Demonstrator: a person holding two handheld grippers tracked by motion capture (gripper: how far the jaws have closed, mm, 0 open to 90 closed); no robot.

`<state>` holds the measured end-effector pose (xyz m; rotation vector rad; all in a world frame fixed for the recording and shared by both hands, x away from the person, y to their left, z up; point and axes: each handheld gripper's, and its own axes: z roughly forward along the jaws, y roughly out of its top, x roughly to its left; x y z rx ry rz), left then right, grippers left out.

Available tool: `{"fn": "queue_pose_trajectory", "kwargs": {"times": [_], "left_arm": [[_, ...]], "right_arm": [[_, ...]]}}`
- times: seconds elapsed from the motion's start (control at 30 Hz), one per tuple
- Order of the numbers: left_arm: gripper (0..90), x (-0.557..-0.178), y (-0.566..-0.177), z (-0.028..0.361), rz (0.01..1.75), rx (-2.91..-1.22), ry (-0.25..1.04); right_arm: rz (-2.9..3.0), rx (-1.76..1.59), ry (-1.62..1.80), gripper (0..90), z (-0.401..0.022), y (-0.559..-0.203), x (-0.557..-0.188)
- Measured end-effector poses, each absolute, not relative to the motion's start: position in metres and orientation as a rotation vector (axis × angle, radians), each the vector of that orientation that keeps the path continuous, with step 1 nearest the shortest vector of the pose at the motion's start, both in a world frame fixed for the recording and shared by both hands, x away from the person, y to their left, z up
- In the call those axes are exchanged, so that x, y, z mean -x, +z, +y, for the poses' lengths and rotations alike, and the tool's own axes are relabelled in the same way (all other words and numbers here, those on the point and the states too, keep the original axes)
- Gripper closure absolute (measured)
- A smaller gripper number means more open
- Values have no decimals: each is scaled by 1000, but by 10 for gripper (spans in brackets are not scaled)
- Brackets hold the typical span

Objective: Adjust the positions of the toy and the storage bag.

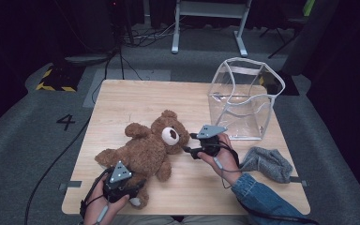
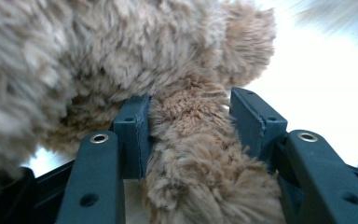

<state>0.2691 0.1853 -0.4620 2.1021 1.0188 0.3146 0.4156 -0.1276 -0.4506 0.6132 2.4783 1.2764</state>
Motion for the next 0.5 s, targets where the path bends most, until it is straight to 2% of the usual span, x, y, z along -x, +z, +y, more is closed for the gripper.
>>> {"fn": "queue_pose_trajectory", "kwargs": {"times": [0.03, 0.13, 0.23, 0.5], "left_arm": [[505, -269, -461, 183, 1002, -2111, 311], [503, -267, -458, 177, 987, -2109, 307], [495, -266, -456, 174, 966, -2112, 310], [482, -263, -456, 176, 958, -2083, 308]], "right_arm": [[2519, -576, 1266, 512, -127, -451, -411], [2634, -477, 1242, 613, -119, -454, -398], [2680, -411, 1224, 606, -104, -459, -390], [2579, -347, 1222, 558, -60, -466, -403]]}}
